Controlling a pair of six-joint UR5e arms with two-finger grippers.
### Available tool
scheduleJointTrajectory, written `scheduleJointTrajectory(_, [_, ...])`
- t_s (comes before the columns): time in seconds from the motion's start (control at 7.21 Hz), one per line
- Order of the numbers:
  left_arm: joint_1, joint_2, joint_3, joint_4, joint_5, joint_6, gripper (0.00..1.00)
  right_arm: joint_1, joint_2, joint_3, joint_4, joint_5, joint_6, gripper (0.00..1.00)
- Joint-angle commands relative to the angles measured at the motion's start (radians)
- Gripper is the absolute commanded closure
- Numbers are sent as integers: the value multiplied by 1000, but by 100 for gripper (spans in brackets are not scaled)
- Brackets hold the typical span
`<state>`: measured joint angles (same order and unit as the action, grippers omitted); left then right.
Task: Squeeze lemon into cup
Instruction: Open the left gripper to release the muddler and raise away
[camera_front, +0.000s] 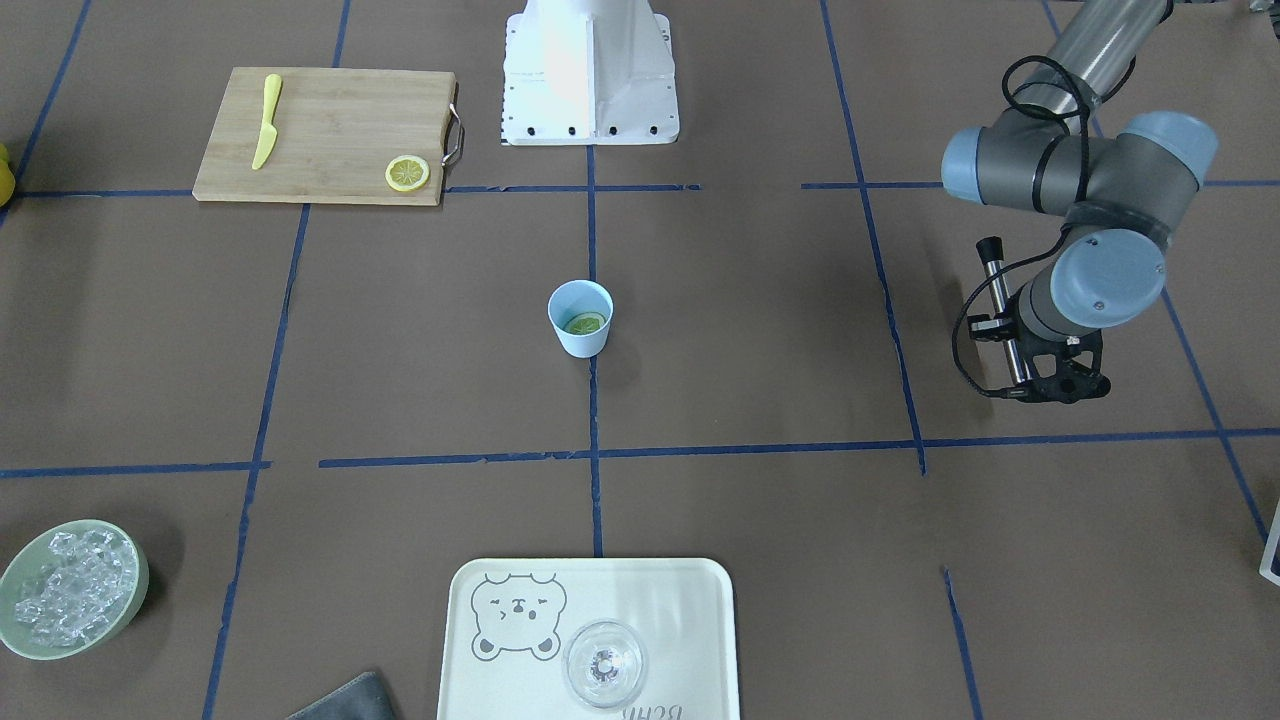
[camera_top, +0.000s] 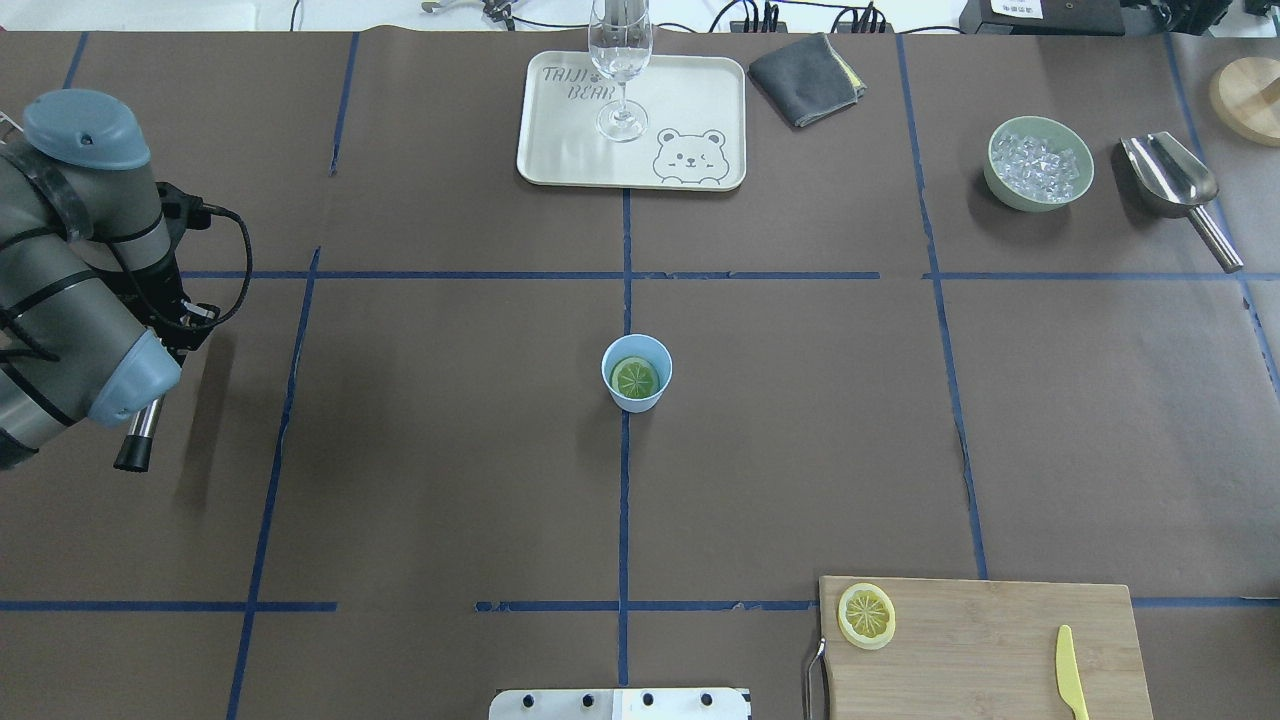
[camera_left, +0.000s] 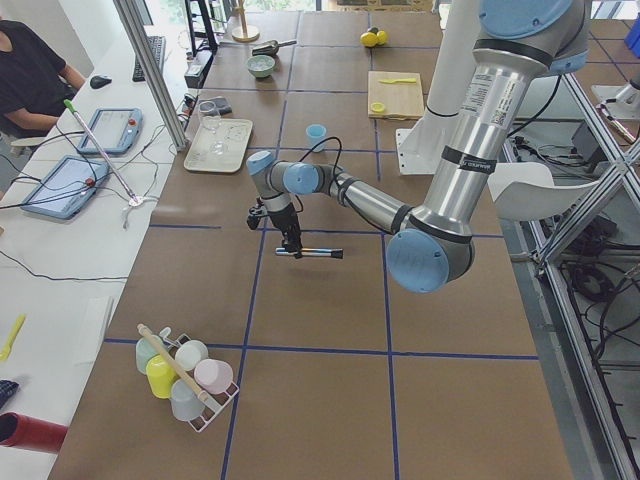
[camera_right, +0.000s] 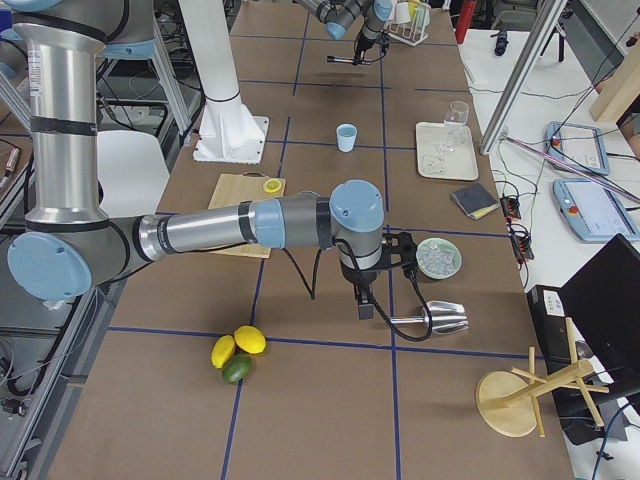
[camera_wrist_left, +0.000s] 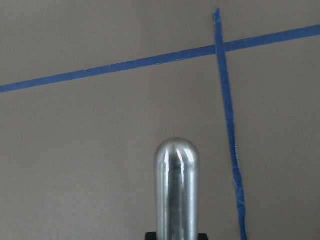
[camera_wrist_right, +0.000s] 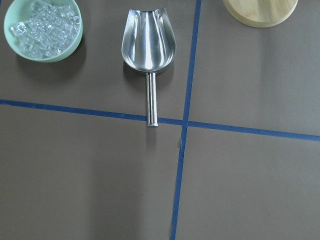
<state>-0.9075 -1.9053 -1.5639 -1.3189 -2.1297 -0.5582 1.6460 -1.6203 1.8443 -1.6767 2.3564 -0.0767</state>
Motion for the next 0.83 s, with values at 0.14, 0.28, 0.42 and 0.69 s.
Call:
scheduleJointTrajectory(0.14, [4, -3, 12, -17, -1, 1, 36, 0, 2, 4, 0, 0, 0, 0])
scheduleJointTrajectory(0.28, [4, 0, 13, -38, 1, 0, 0, 0, 2, 4, 0, 0, 0, 0])
scheduleJointTrajectory(0.42, [2, 0, 15, -40, 1, 1, 0, 0, 2, 4, 0, 0, 0, 0])
scheduleJointTrajectory(0.69, [-13, -3, 8, -40, 2, 6, 0, 0, 0, 4, -1, -2, 2, 0])
